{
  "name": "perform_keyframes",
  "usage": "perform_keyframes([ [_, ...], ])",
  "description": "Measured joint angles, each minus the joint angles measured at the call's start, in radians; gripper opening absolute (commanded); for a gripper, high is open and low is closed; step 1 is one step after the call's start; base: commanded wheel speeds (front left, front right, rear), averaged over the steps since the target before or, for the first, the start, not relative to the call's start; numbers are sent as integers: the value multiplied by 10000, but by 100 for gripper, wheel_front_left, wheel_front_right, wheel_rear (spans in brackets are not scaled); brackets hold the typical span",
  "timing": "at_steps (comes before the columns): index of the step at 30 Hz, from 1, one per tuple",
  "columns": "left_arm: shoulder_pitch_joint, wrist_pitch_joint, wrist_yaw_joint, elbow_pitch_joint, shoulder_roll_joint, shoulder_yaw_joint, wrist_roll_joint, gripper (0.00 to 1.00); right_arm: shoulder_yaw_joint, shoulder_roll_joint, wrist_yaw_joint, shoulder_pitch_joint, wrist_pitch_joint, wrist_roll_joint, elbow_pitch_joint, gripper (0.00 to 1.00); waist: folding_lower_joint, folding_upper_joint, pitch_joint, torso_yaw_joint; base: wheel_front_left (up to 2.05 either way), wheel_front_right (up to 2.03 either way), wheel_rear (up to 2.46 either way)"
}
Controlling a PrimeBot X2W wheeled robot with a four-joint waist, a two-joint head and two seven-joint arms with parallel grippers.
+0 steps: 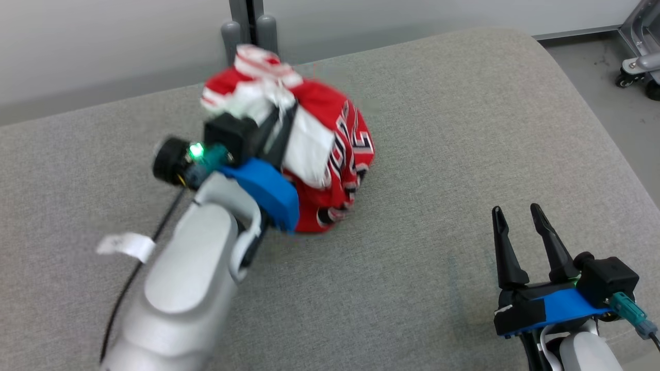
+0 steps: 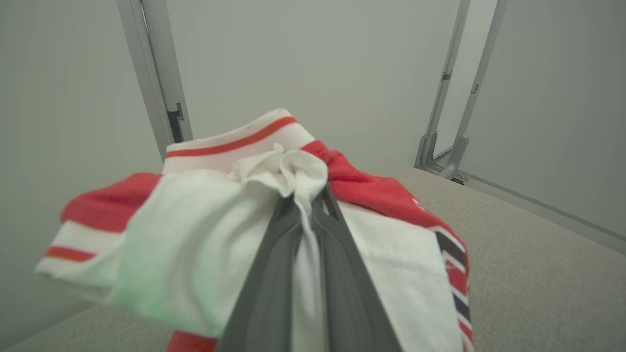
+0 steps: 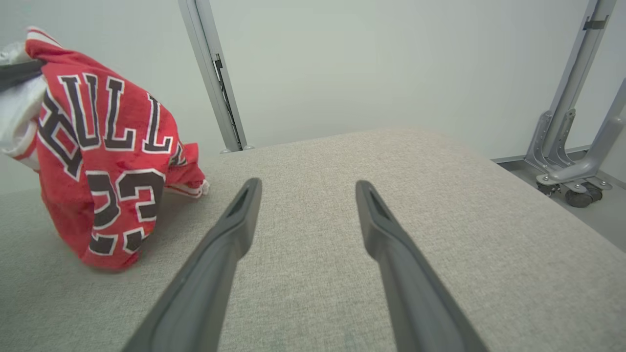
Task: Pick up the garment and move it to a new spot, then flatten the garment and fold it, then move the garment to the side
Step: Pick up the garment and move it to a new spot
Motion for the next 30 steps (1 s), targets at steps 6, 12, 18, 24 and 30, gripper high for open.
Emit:
perform_keyframes([
  [6,1211,-196,0,654,-234,-669,-90,0,13,0,0,6,-4,-6,-33,100,0,0,-53,154,0,0,0],
  [12,1428,-1016,140,763,-376,-788,-148,100,54,2,0,24,-10,-107,-2,100,0,0,-377,450,0,0,0],
  [18,1547,-1758,489,466,-190,-451,-161,100,15,0,-2,243,-12,-219,56,100,-1,0,-829,852,0,0,0],
  [24,2243,-2004,867,-123,163,94,-272,100,-25,2,-2,504,-13,-286,21,100,-1,0,-1234,1376,0,0,0],
  [30,3174,-2048,1254,-1055,654,861,-353,100,-77,4,-2,658,-15,-387,-52,100,-1,0,-1517,1942,0,0,0],
])
